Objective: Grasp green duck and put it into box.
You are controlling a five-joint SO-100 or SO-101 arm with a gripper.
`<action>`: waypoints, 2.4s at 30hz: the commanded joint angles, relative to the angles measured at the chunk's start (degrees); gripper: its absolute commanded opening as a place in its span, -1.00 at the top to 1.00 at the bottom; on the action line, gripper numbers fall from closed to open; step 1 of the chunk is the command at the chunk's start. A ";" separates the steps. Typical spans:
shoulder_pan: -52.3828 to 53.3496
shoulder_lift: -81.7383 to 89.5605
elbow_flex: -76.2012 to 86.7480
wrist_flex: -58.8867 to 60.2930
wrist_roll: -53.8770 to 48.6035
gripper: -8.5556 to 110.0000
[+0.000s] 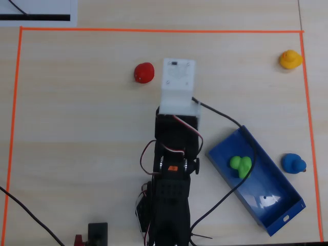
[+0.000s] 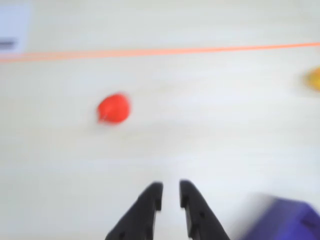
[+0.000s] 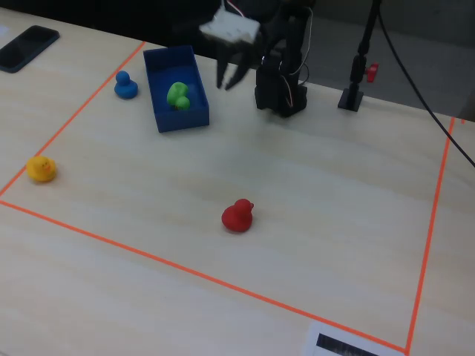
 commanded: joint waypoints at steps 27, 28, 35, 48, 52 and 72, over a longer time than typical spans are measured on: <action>-7.82 36.56 53.96 15.47 -0.70 0.85; -7.65 36.56 53.96 15.47 -0.70 0.85; -8.70 36.56 53.96 15.47 -0.70 0.83; -8.70 36.56 54.05 15.47 -0.70 0.81; -8.70 36.56 54.05 15.47 -0.70 0.80; -8.70 36.56 54.05 15.47 -0.70 0.80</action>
